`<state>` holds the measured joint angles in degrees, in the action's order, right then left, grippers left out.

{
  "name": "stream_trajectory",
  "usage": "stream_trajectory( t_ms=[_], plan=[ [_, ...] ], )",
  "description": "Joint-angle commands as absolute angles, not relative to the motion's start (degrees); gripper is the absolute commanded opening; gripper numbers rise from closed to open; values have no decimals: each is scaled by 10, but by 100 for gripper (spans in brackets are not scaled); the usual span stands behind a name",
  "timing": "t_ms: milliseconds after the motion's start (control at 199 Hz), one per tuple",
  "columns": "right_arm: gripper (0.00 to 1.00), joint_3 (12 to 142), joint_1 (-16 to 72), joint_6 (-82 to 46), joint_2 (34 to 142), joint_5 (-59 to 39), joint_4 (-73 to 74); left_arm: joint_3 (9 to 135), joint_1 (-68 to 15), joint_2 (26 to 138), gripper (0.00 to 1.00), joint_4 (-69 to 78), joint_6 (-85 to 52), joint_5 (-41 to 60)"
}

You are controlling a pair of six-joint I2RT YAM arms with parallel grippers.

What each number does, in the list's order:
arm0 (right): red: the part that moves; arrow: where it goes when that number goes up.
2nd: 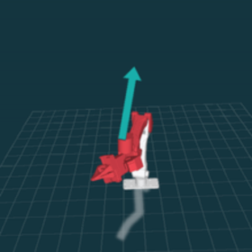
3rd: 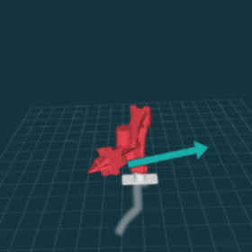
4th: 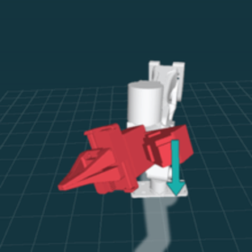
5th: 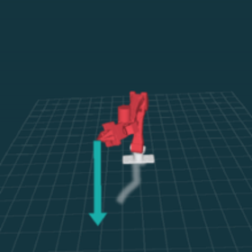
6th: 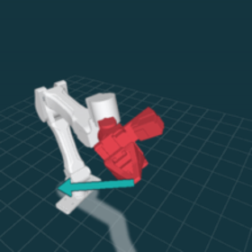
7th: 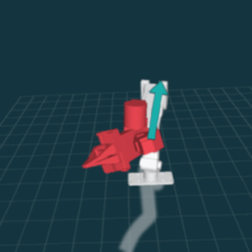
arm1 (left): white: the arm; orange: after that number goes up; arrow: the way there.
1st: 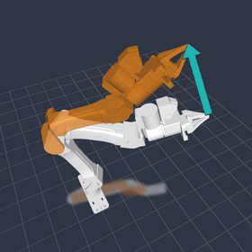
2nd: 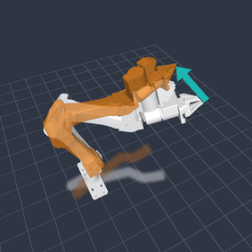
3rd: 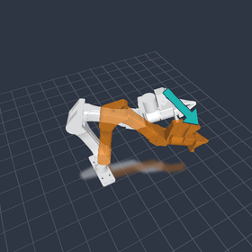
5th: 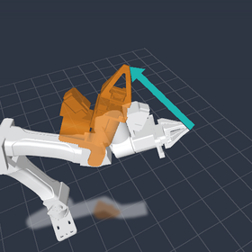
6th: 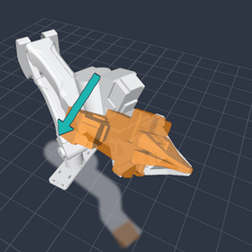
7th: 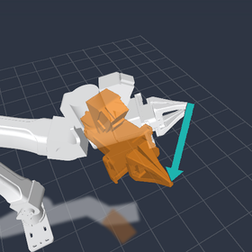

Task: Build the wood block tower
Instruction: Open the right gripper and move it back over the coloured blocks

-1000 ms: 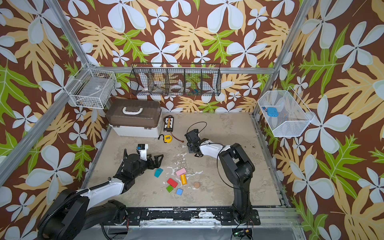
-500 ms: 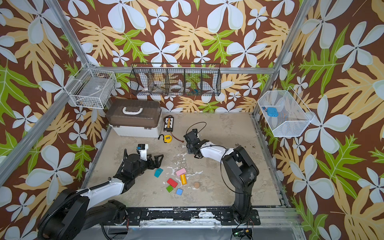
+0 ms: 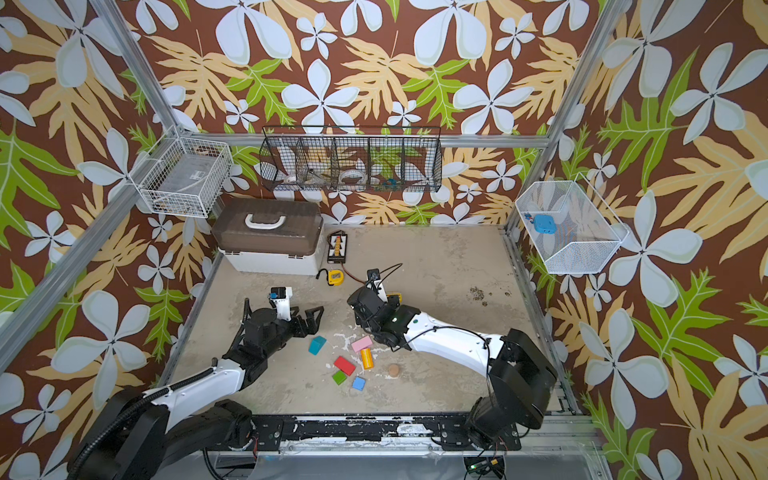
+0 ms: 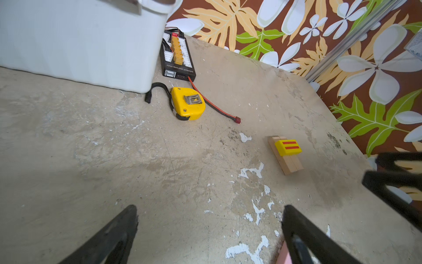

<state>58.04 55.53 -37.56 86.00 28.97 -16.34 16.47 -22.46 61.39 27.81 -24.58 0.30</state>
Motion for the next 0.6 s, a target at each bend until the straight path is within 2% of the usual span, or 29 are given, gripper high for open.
stream_trajectory(
  t_ms=[0,115,231,331,411,456,597],
  plan=[
    [82,539,592,-441,828,325,-180,170,-225,571,100,218,-269,-69],
    [83,490,626,-478,800,337,-188,159,-225,488,100,177,-287,-95],
    [82,450,640,-486,768,318,-189,161,-225,393,100,122,-293,-19],
    [83,404,652,-488,731,297,-162,192,-225,327,100,-29,-372,-58],
    [84,370,662,-479,710,273,-131,227,-237,305,100,-137,-376,-94],
    [84,356,671,-476,702,271,-123,205,-253,295,100,-126,-394,-108],
    [86,333,686,-475,698,272,-108,126,-253,285,100,-31,-364,-68]
  ],
)
